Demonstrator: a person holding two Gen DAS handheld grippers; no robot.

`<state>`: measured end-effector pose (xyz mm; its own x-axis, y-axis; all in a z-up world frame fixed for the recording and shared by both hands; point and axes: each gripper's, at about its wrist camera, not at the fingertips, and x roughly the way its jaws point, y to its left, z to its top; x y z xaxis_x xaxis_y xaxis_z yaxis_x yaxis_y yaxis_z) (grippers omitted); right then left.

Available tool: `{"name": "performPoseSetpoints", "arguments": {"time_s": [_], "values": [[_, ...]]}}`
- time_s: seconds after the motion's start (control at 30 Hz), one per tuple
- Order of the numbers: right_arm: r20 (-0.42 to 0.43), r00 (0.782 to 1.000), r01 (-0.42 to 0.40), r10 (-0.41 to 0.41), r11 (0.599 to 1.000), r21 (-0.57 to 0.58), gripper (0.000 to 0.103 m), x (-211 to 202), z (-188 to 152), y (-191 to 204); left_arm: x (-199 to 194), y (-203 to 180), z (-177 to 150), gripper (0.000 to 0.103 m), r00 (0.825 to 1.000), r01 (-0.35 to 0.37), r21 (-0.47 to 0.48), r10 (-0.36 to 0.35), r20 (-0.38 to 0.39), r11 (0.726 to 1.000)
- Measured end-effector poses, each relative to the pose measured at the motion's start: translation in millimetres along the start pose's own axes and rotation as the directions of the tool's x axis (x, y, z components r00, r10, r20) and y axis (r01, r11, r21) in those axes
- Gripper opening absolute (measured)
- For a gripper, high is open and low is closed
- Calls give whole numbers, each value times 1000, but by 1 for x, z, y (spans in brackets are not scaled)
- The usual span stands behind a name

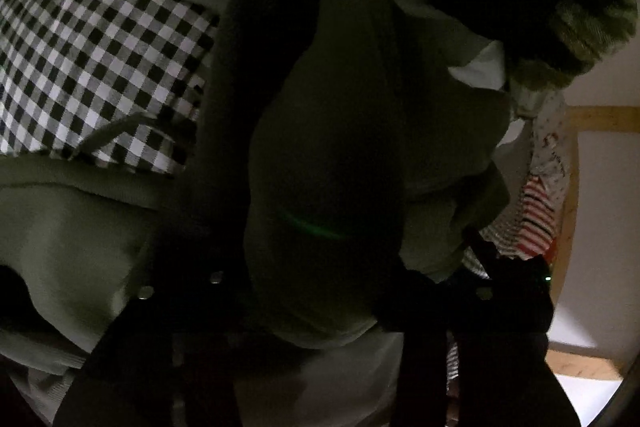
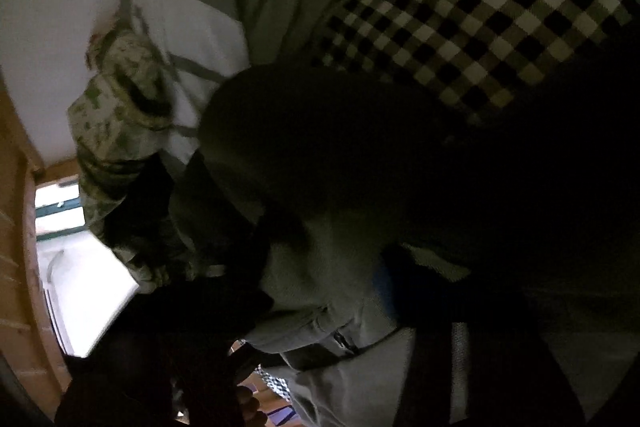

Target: Fold large clothes

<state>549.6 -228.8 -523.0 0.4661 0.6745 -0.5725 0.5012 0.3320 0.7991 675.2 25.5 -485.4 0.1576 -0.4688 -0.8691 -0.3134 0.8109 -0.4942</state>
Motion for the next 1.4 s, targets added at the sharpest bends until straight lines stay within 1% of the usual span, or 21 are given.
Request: {"name": "performPoseSetpoints", "arguments": {"time_s": [0.03,0.07,0.13,0.17,0.23,0.37,0.43,0.53,0.6,0.73,0.83,0.9,0.97,1.07,1.1,1.17,1.27,1.33,1.4], "values": [[7,1000,-3,4,1000,-24,21,-2,-2,2,0,-2,-1,29,1000,-3,8,3,4,1000],[12,1000,-15,15,999,-41,17,-4,-3,3,0,-5,2,27,1000,-1,15,1,10,1000],[28,999,-41,43,997,-68,10,-7,-6,10,-6,-8,-1,21,999,2,41,-3,31,999],[41,998,-50,53,996,-79,8,-8,-7,16,-11,-9,-3,20,999,8,51,-10,42,999],[53,995,-83,87,993,-85,8,-10,-5,24,-19,-13,-2,20,998,23,62,-27,57,998],[70,989,-123,131,986,-113,8,-20,-6,35,-38,-22,4,20,994,54,93,-62,88,994],[71,986,-142,151,983,-118,8,-26,-7,40,-59,-16,11,20,993,60,114,-71,99,992],[75,979,-176,187,975,-134,8,-41,-15,50,-82,-21,10,20,989,74,138,-91,116,988],[77,974,-198,213,967,-161,8,-55,-25,59,-101,-29,-8,20,986,89,158,-109,126,983],[66,964,-245,259,954,-174,8,-79,-45,62,-125,-34,-33,20,982,85,216,-118,144,973],[58,959,-264,277,950,-168,8,-96,-66,55,-138,-31,-58,20,980,96,240,-133,146,966],[53,955,-283,293,948,-144,8,-108,-83,44,-143,-29,-76,20,981,89,254,-128,144,963],[48,955,-283,292,950,-135,8,-119,-100,34,-150,-18,-100,20,981,105,253,-142,131,962],[39,959,-276,282,953,-125,8,-134,-127,18,-158,-14,-130,20,981,110,266,-147,124,958],[33,964,-258,264,958,-125,8,-140,-139,12,-161,-14,-145,20,983,105,275,-143,119,956],[20,972,-231,235,966,-118,8,-147,-157,-1,-165,-5,-165,20,985,101,272,-135,110,957],[-4,985,-170,171,980,-105,8,-148,-180,-24,-156,16,-193,20,993,70,248,-92,80,966],[-16,993,-118,117,990,-78,8,-142,-193,-45,-134,40,-208,20,999,29,202,-36,32,979],[-16,998,-68,67,997,-48,8,-136,-199,-65,-115,61,-217,20,1000,-1,163,2,-7,987]]}}
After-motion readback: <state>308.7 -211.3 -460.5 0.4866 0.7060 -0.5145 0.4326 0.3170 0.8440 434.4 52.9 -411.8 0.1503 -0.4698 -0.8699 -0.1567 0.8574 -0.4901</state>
